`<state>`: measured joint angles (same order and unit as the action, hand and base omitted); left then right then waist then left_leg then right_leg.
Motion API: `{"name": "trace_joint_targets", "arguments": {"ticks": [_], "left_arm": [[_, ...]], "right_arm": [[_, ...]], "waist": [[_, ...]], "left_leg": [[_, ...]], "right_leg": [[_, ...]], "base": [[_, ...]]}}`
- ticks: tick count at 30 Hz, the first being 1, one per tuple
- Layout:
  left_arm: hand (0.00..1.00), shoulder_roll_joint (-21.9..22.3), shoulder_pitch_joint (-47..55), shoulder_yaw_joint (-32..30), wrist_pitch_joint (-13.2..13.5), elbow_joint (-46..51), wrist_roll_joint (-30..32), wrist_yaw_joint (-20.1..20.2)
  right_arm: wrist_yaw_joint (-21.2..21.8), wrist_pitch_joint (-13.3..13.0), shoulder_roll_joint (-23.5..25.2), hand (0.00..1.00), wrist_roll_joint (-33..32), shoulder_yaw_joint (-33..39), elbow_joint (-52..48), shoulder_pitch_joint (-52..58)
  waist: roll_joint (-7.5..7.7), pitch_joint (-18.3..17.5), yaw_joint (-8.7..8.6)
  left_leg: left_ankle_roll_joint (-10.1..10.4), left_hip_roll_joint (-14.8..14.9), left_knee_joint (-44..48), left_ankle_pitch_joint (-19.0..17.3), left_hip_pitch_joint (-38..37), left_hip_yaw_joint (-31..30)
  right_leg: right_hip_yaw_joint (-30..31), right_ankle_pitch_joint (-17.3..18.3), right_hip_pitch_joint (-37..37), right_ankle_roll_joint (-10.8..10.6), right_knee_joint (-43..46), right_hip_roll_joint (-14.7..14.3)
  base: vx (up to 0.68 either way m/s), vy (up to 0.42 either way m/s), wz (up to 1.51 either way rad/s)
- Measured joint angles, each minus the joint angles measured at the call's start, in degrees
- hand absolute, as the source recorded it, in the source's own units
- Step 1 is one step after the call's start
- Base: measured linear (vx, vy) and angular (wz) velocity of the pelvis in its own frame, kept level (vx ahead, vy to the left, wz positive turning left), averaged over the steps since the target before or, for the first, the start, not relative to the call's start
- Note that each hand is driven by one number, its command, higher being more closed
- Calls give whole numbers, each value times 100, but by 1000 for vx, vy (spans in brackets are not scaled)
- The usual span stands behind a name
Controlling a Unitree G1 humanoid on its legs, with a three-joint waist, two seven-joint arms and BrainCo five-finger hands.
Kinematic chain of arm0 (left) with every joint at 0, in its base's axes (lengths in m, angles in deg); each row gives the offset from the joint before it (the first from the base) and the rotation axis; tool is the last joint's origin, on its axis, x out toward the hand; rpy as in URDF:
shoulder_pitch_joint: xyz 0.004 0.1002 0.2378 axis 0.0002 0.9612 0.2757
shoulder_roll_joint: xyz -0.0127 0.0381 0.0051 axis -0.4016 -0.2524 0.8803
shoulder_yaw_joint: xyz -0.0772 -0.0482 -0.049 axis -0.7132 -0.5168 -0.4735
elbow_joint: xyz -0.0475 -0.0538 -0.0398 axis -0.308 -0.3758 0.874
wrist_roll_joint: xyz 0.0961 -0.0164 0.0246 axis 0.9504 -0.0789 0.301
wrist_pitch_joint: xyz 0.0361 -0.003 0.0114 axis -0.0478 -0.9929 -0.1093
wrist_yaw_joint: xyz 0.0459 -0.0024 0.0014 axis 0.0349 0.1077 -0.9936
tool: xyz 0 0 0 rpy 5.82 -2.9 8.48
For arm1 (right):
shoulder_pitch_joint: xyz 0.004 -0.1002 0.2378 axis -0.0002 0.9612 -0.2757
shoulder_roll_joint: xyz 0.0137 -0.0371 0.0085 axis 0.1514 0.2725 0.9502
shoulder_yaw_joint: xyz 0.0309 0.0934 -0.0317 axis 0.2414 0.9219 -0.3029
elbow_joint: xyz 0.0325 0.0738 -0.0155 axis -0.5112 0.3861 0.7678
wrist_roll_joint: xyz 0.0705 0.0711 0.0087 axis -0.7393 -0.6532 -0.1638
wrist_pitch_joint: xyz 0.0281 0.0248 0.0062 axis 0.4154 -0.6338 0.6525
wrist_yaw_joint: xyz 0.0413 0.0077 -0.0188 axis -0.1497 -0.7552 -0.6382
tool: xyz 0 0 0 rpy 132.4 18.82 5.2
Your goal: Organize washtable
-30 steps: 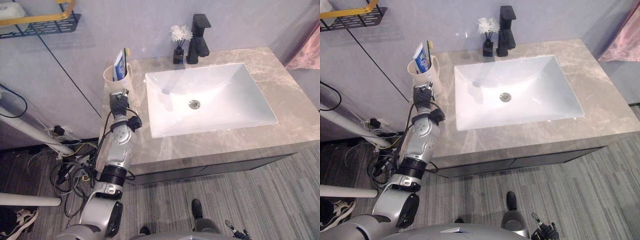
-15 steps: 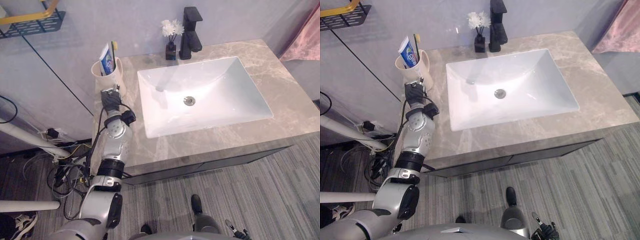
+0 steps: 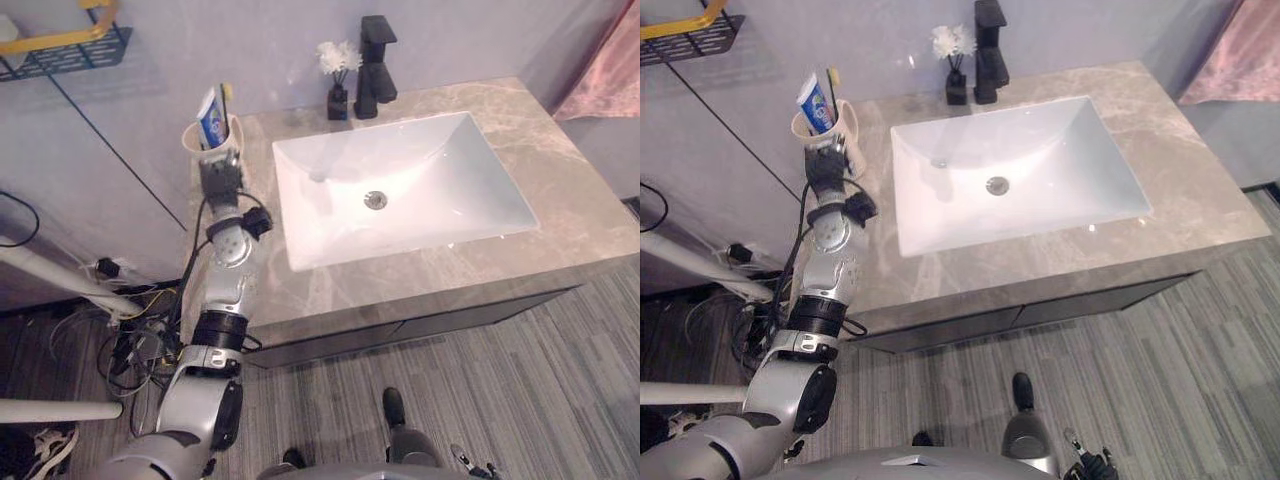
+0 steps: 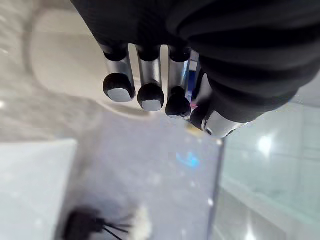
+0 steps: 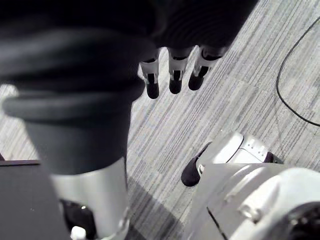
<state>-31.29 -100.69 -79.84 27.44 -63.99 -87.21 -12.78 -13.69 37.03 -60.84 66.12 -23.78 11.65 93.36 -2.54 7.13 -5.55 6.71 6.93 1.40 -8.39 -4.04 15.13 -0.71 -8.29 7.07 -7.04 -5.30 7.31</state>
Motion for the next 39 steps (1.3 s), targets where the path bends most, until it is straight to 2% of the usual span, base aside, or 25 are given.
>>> {"name": "trace_joint_targets", "arguments": {"ticks": [3,5,8,11,13,15,20,26,27,30,32,33,36,37,39], "left_arm": [[100,73,556,349,174,1150,275,259],[100,167,931,446,217,1517,433,382],[100,181,1809,549,270,2244,438,744],[100,145,2699,467,487,2961,458,946],[100,152,3256,205,655,3225,448,1068],[100,172,3741,-83,699,3325,451,1120],[100,201,4713,-836,728,2901,692,1104],[100,385,4857,-2291,645,490,824,832],[0,382,4857,-2554,625,-30,783,755],[0,371,4870,-2892,439,-1414,784,653],[0,354,4877,-2988,305,-2161,792,734],[0,324,4855,-3091,169,-3066,791,871],[0,320,4802,-3125,-193,-4449,784,1285],[0,353,4804,-3122,-354,-4820,662,1496],[0,433,4816,-3114,-505,-5110,387,1739]], "right_arm": [[18,-3,2,0,-1,0,19,25],[19,-3,-5,0,-2,16,58,39],[28,-4,-19,0,-6,16,82,92],[90,-5,-64,0,-7,0,241,99],[153,-5,-76,0,-7,-27,288,121],[162,-5,-83,0,-6,-50,293,135],[196,-3,-98,0,-7,-177,302,141],[195,0,-90,0,-8,-190,449,102],[196,-1,-81,0,-8,-191,449,92],[194,-1,-73,0,-7,-193,453,81],[195,0,-68,0,-7,-193,453,57],[194,1,-72,0,-6,-183,455,35],[198,8,-85,0,1,-105,464,-11],[201,29,-85,0,15,-62,502,-34],[203,129,-91,0,19,-37,536,-101]], "waist": [[5,-9,16],[3,-10,31],[5,-17,218],[24,-60,362],[43,-193,467],[65,-318,473],[123,-491,563],[225,-601,639],[255,-623,649],[284,-641,752],[326,-654,764],[334,-651,751],[375,-636,737],[396,-632,739],[406,-624,737]], "left_leg": [[-8,-13,82,-4,108,-121],[-10,-17,144,-3,147,-229],[-22,-21,242,-9,183,-358],[-47,-13,290,-26,178,-499],[-51,-12,285,-29,184,-535],[-46,-11,286,-24,187,-601],[-33,-1,282,-6,157,-745],[-13,14,168,85,58,-1094],[-13,15,166,85,40,-1138],[-14,9,130,85,-92,-1149],[-14,6,127,85,-137,-1188],[-14,4,130,85,-177,-1237],[-15,4,81,82,-319,-1221],[-14,4,67,80,-327,-1215],[0,7,52,68,-322,-1215]], "right_leg": [[-85,0,-43,-1,1,43],[-180,0,-92,-1,1,70],[-281,0,-176,-3,1,102],[-371,8,-312,-2,0,111],[-410,12,-327,-2,1,114],[-483,27,-365,-8,1,119],[-663,60,-487,5,-2,123],[-1061,172,-766,24,-4,132],[-1111,185,-813,23,-6,133],[-1134,217,-936,11,-18,142],[-1171,231,-1000,7,-19,146],[-1213,245,-1063,4,-21,149],[-1225,288,-1152,0,-40,152],[-1235,318,-1158,0,-41,154],[-1235,365,-1145,-6,-41,153]], "base": [[-49,10,18],[-52,2,30],[-71,2,20],[-57,0,20],[-44,-3,11],[-13,-6,14],[0,-9,17],[8,-18,31],[18,-13,19],[8,-2,3],[9,-1,10],[10,-5,11],[-14,5,2],[-32,9,2],[0,0,0]]}}
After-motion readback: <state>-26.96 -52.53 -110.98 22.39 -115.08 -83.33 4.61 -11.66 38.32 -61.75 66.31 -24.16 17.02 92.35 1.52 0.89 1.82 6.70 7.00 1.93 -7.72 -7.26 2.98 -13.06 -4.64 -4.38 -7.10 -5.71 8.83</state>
